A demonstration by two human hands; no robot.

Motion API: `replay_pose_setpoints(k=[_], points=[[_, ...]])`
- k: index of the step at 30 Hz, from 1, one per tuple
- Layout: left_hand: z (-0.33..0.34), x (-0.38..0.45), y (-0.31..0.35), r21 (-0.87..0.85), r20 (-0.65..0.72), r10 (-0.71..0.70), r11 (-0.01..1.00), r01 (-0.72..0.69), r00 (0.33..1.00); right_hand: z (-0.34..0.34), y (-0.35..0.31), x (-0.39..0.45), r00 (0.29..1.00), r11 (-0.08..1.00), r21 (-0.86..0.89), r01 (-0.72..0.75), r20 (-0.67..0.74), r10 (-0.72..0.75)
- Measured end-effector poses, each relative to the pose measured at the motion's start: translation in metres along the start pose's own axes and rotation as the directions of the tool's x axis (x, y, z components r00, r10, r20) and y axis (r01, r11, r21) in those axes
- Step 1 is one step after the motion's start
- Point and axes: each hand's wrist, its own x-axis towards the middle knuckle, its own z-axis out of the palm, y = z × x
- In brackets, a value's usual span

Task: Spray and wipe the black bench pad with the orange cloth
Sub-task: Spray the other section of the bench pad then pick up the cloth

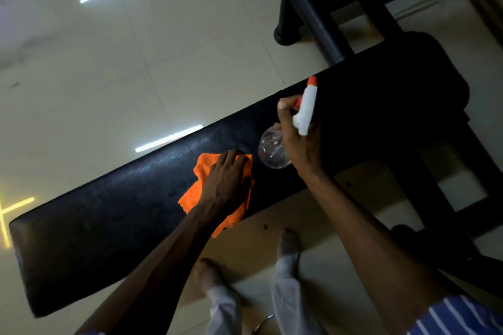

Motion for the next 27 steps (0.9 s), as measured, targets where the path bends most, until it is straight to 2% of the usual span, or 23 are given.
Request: replay_pose_setpoints(k=[2,3,5,7,9,11,13,19,27], points=[[0.003,0.002,0.002,0.019,-0.006,0.000,1.000,0.000,1.000,-0.018,-0.011,0.011,0.978,0.974,0.089,-0.208,0.016,0.207],[0.005,0.002,0.004,0.013,-0.013,-0.003,1.000,0.004,1.000,-0.029,-0.016,0.015,0.969,0.962,0.117,-0.246,0.070,0.239],[0.006,0.001,0.009,0.008,-0.038,-0.004,1.000,0.004,0.999,-0.045,-0.025,0.023,0.962,0.974,0.109,-0.201,0.208,0.175],[0.006,0.004,0.018,-0.018,-0.054,0.010,1.000,-0.011,0.998,-0.059,-0.034,0.028,0.909,0.977,0.019,-0.214,0.371,0.191],[0.007,0.010,0.026,0.011,-0.013,0.036,0.999,-0.035,0.999,-0.073,-0.036,0.029,0.802,0.948,-0.142,-0.284,0.508,0.316],[0.010,0.017,0.033,0.070,0.044,0.047,0.996,-0.050,0.998,-0.086,-0.032,0.026,0.709,0.900,-0.328,-0.286,0.560,0.429],[0.013,0.022,0.039,0.115,0.093,0.041,0.992,-0.052,0.995,-0.100,-0.027,0.022,0.671,0.869,-0.423,-0.258,0.568,0.476],[0.015,0.021,0.047,0.117,0.061,-0.007,0.993,-0.001,0.998,-0.119,-0.008,0.024,0.645,0.836,-0.495,-0.235,0.564,0.515],[0.015,0.027,0.069,0.097,-0.019,-0.092,0.991,0.093,0.996,-0.132,-0.003,0.034,0.687,0.845,-0.492,-0.207,0.542,0.484]])
